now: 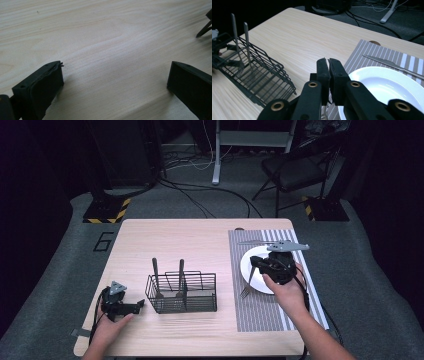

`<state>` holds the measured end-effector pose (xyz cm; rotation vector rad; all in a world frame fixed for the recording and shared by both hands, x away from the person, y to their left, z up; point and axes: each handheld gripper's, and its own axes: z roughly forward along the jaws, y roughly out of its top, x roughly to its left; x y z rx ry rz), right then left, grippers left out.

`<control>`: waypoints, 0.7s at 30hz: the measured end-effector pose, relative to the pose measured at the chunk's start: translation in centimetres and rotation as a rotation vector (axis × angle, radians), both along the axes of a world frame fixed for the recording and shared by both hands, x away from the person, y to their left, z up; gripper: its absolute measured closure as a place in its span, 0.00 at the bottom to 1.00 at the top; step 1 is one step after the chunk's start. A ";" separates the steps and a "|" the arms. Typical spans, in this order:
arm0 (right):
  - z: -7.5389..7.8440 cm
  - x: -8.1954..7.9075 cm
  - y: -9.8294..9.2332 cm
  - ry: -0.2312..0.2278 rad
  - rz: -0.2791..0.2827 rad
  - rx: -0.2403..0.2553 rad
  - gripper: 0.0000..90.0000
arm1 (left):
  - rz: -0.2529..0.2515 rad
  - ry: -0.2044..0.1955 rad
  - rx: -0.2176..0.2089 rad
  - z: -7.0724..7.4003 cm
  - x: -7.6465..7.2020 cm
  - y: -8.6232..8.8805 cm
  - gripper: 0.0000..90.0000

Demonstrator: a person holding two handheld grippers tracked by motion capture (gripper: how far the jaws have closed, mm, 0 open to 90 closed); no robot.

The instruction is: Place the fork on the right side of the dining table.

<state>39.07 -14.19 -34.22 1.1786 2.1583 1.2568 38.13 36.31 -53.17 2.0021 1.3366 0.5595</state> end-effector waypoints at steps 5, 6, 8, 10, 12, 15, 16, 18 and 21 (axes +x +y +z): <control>-0.6 -0.2 -0.1 0.003 -0.004 -0.011 0.96 | 0.000 0.000 0.000 0.0 0.0 0.0 0.00; -0.7 -0.2 -0.2 0.003 -0.004 -0.012 0.96 | 0.000 0.000 0.000 0.0 0.0 0.0 0.00; -0.9 -0.3 -0.3 0.005 -0.008 -0.016 0.96 | 0.000 0.000 0.000 0.0 0.0 0.0 0.00; -1.1 -0.3 -0.4 0.007 -0.012 -0.013 0.96 | 0.000 0.000 0.000 0.0 0.0 0.0 0.00; -1.4 -0.3 -0.7 0.011 -0.018 -0.009 0.96 | 0.001 -0.001 0.002 0.0 0.0 0.0 0.00; -1.7 -0.4 -0.9 0.021 -0.026 -0.005 0.96 | 0.000 0.000 0.000 0.0 0.0 0.0 0.00; -1.9 -0.4 -1.0 0.020 -0.027 -0.007 0.96 | 0.001 -0.001 0.002 0.0 0.0 0.0 0.00; -2.1 -0.5 -1.1 0.026 -0.029 -0.002 0.96 | 0.000 0.000 0.000 0.0 0.0 0.0 0.00; -2.2 -0.6 -1.3 0.031 -0.037 0.004 0.96 | 0.000 0.000 0.000 0.0 0.0 0.0 0.00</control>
